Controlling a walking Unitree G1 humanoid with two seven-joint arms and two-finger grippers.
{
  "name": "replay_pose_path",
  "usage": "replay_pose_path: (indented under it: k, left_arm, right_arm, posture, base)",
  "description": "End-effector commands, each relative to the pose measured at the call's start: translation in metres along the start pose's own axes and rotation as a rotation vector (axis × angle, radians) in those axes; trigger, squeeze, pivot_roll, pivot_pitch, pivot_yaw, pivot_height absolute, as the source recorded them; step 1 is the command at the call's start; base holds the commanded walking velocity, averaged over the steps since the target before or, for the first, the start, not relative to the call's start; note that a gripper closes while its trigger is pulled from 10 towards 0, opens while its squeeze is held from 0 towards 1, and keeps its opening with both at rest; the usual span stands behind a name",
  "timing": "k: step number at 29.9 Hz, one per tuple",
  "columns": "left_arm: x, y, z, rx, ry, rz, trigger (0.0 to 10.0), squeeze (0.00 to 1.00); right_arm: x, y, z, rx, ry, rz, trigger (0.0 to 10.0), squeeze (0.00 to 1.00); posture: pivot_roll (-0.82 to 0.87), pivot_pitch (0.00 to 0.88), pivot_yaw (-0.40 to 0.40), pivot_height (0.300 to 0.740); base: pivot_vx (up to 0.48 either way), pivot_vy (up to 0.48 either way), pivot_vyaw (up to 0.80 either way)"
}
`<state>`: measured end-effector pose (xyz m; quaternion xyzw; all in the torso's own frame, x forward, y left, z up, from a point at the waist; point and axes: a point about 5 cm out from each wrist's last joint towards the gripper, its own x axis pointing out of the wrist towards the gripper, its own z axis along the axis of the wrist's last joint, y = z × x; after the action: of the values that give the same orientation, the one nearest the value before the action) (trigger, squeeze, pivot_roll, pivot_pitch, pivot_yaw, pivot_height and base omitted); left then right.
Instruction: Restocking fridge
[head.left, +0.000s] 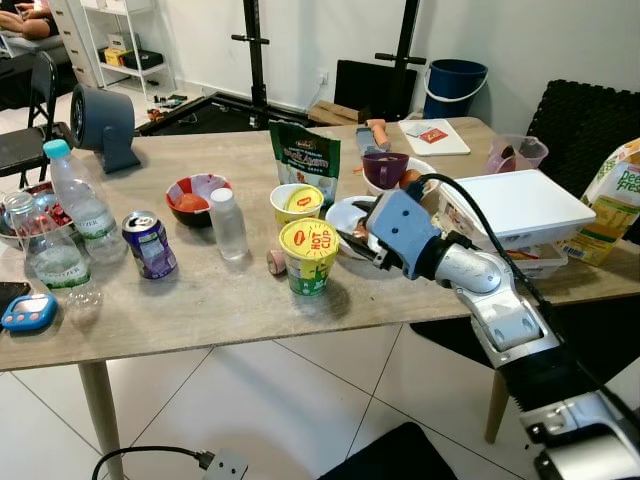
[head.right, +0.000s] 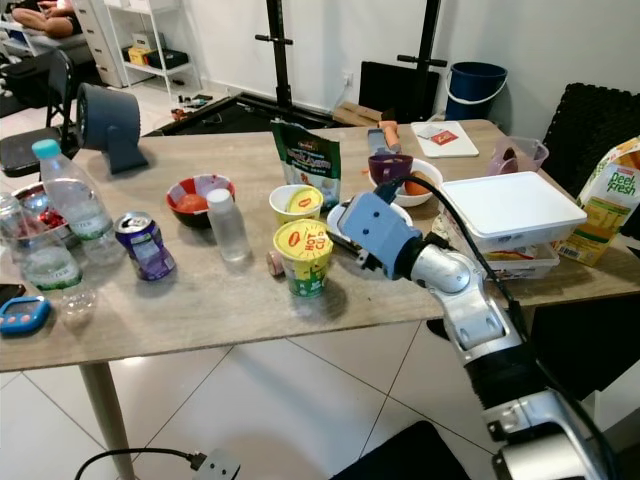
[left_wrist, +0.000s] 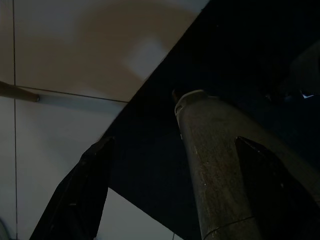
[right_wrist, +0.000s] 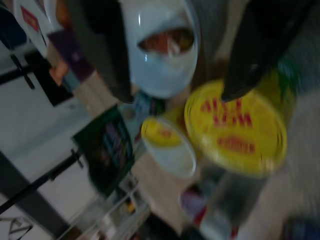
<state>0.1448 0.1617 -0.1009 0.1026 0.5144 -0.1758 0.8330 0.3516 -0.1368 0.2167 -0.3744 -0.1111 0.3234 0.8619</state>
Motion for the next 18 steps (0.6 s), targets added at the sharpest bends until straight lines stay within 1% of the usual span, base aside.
replay_pose_path:
  k: [1, 2, 4, 5, 6, 7, 8, 9, 10, 11, 14, 18]
  left_arm:
    - [-0.003, -0.014, -0.034, -0.013, 0.135, -0.046, 10.0, 0.00]
    - [-0.003, -0.014, -0.034, -0.015, 0.136, -0.046, 10.0, 0.00]
    - [-0.004, -0.015, -0.036, -0.020, 0.139, -0.046, 10.0, 0.00]
    - [-0.004, -0.015, -0.036, -0.021, 0.140, -0.047, 10.0, 0.00]
    - [-0.004, -0.015, -0.036, -0.021, 0.140, -0.048, 10.0, 0.00]
    - [-0.004, -0.015, -0.036, -0.021, 0.140, -0.048, 10.0, 0.00]
    - [-0.004, -0.015, -0.036, -0.021, 0.140, -0.048, 10.0, 0.00]
    - [-0.004, -0.015, -0.036, -0.021, 0.140, -0.048, 10.0, 0.00]
    - [-0.004, -0.015, -0.036, -0.022, 0.140, -0.048, 10.0, 0.00]
    - [-0.004, -0.015, -0.036, -0.022, 0.140, -0.048, 10.0, 0.00]
    - [-0.004, -0.015, -0.038, -0.025, 0.142, -0.047, 10.0, 0.00]
    - [-0.005, -0.015, -0.041, -0.029, 0.148, -0.047, 10.0, 0.00]
  right_arm:
    - [0.001, 0.006, -0.009, -0.053, 0.052, 0.035, 10.0, 0.96]
    - [0.001, 0.011, -0.019, -0.104, 0.109, 0.063, 10.0, 1.00]
    - [0.003, 0.020, -0.033, -0.181, 0.174, 0.108, 10.0, 0.94]
    - [0.005, 0.025, -0.038, -0.204, 0.193, 0.129, 10.0, 0.85]
    - [0.006, 0.028, -0.041, -0.220, 0.209, 0.144, 10.0, 0.71]
    - [0.006, 0.028, -0.041, -0.220, 0.209, 0.144, 10.0, 0.71]
    - [0.008, 0.031, -0.045, -0.232, 0.229, 0.155, 10.0, 0.27]
    - [0.008, 0.031, -0.045, -0.232, 0.229, 0.155, 10.0, 0.27]
    - [0.010, 0.033, -0.049, -0.248, 0.255, 0.157, 10.0, 0.00]
    - [0.010, 0.033, -0.049, -0.248, 0.255, 0.157, 10.0, 0.00]
    - [0.017, 0.037, -0.059, -0.281, 0.314, 0.156, 10.0, 0.00]
    - [0.023, 0.035, -0.058, -0.298, 0.326, 0.147, 10.0, 0.00]
  posture:
    - [-0.04, 0.070, -0.016, 0.740]
    - [-0.04, 0.072, -0.017, 0.740]
    - [-0.03, 0.075, -0.016, 0.740]
    - [-0.03, 0.078, -0.017, 0.740]
    - [-0.03, 0.078, -0.017, 0.740]
    - [-0.03, 0.078, -0.017, 0.740]
    - [-0.03, 0.080, -0.018, 0.740]
    - [-0.03, 0.080, -0.018, 0.740]
    - [-0.03, 0.085, -0.019, 0.740]
    - [-0.03, 0.085, -0.019, 0.740]
    - [-0.02, 0.093, -0.020, 0.740]
    - [-0.01, 0.102, -0.024, 0.740]
  base:
    - [0.000, 0.000, 0.00]
    - [0.000, 0.000, 0.00]
    - [0.000, 0.000, 0.00]
    - [0.000, 0.000, 0.00]
    - [0.000, 0.000, 0.00]
    - [0.000, 0.000, 0.00]
    - [0.000, 0.000, 0.00]
    - [0.000, 0.000, 0.00]
    - [0.000, 0.000, 0.00]
    - [0.000, 0.000, 0.00]
    - [0.000, 0.000, 0.00]
    - [0.000, 0.000, 0.00]
